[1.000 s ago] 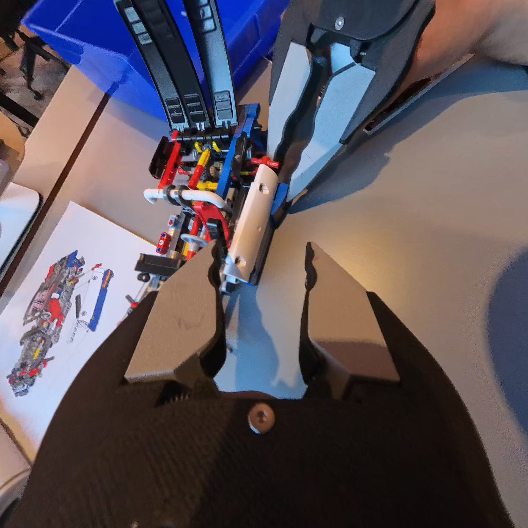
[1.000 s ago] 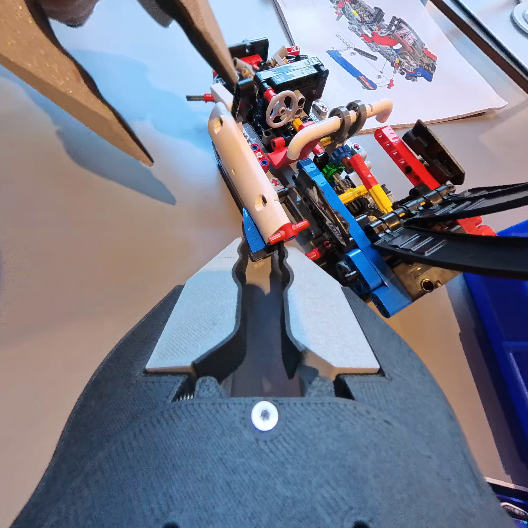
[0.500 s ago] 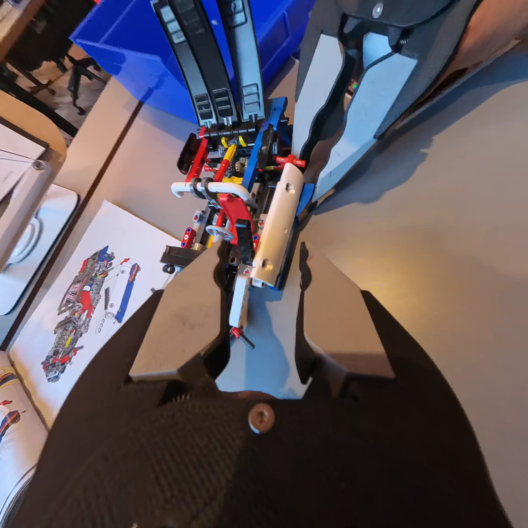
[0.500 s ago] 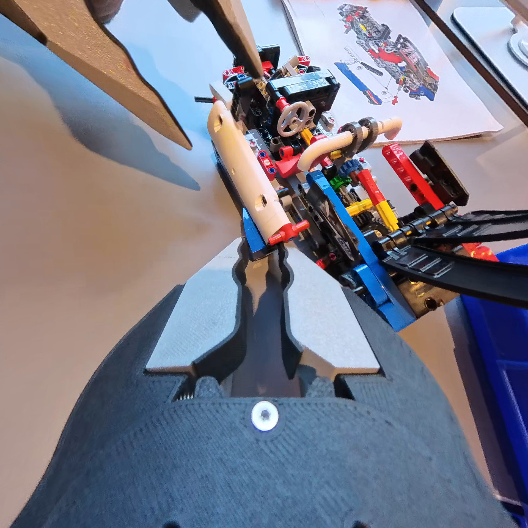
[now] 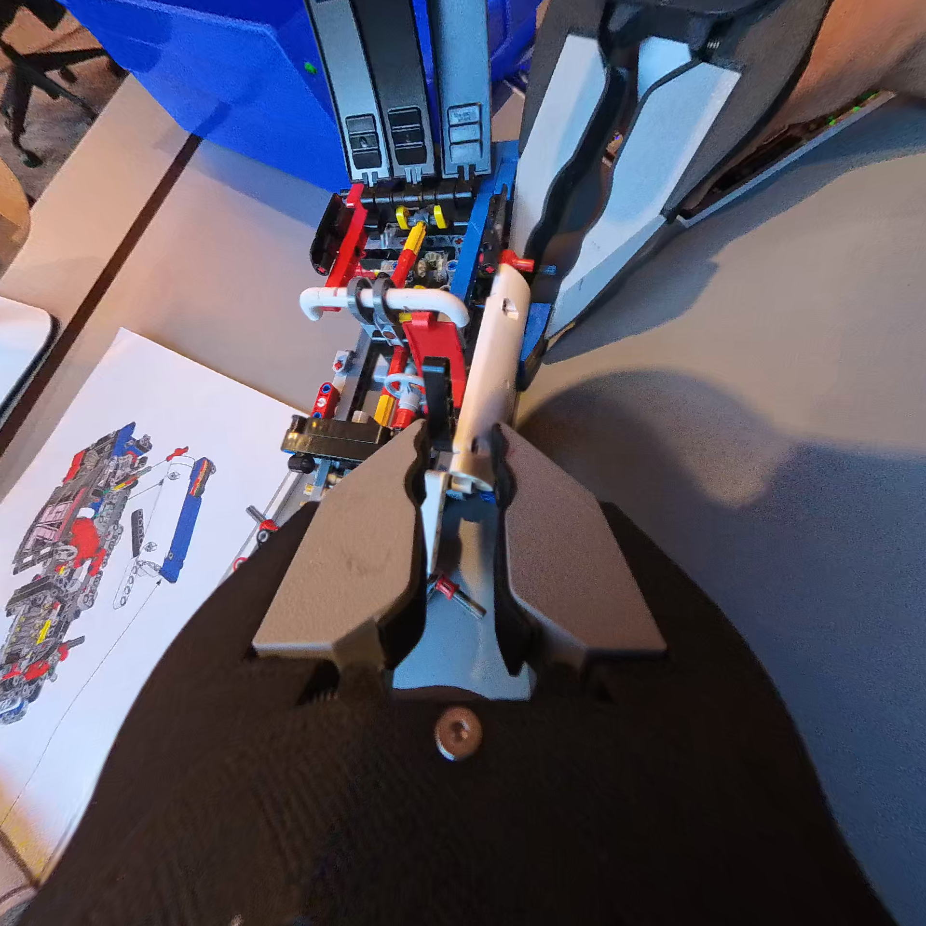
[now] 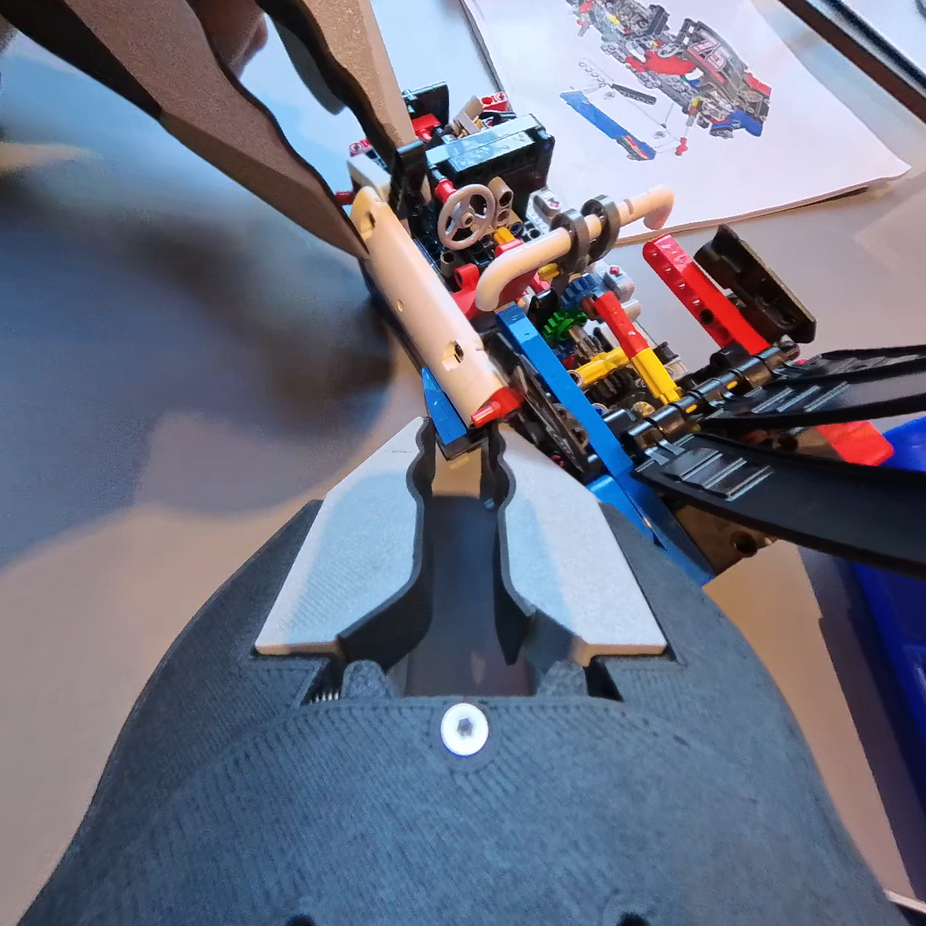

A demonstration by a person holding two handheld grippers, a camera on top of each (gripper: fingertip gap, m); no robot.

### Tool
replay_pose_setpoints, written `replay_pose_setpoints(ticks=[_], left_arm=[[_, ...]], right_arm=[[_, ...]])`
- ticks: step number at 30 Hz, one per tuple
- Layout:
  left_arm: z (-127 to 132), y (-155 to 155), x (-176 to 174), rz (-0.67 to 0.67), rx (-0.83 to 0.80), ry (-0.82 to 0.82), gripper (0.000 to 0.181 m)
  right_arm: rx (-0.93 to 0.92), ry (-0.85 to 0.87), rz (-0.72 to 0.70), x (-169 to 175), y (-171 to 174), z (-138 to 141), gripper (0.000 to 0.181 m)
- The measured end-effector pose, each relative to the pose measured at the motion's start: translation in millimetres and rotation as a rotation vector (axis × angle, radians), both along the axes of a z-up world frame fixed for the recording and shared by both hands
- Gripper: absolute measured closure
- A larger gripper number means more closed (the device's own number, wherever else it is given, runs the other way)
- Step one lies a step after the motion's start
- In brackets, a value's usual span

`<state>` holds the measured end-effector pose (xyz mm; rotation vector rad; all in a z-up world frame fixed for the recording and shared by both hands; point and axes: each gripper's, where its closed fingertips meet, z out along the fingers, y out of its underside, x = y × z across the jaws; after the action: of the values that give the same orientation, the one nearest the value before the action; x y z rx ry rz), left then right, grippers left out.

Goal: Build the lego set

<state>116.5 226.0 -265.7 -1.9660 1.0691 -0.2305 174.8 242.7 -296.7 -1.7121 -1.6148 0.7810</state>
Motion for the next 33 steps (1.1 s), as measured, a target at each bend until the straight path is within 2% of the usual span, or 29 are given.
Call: replay_pose_setpoints(ticks=[9,11,16,19,21,23,25,30,33], left_arm=[[-9,2,4,0.003,0.01,0.015,0.156],[-17,3,6,0.003,-0.011,0.034,0.155],[-17,1,8,-0.029,-0.049,0.006,0.156],[-18,-2,8,-0.046,-0.105,-0.009,0.157],[-18,-1,7,-0.064,-0.127,-0.008,0.158],[-18,-3,10,-0.095,-0.176,-0.037,0.158],[-17,-4,14,-0.134,-0.234,-0.096,0.159],[-11,-2,15,-0.154,-0.284,-0.139,0.159],[-8,-4,17,-0.155,-0.299,-0.162,0.159]], right_arm=[[0.133,-0.046,-0.024,-4,4,-3,0.162],[0.14,-0.043,-0.033,-3,4,-3,0.162],[0.112,-0.095,-0.068,7,3,-7,0.164],[0.161,-0.139,-0.039,21,0,1,0.162],[0.206,-0.126,0.007,24,-2,20,0.161],[0.242,-0.079,0.055,19,1,44,0.163],[0.241,-0.069,0.101,10,7,56,0.163],[0.292,-0.158,0.207,-2,16,47,0.154],[0.235,-0.193,0.233,-4,11,38,0.151]])
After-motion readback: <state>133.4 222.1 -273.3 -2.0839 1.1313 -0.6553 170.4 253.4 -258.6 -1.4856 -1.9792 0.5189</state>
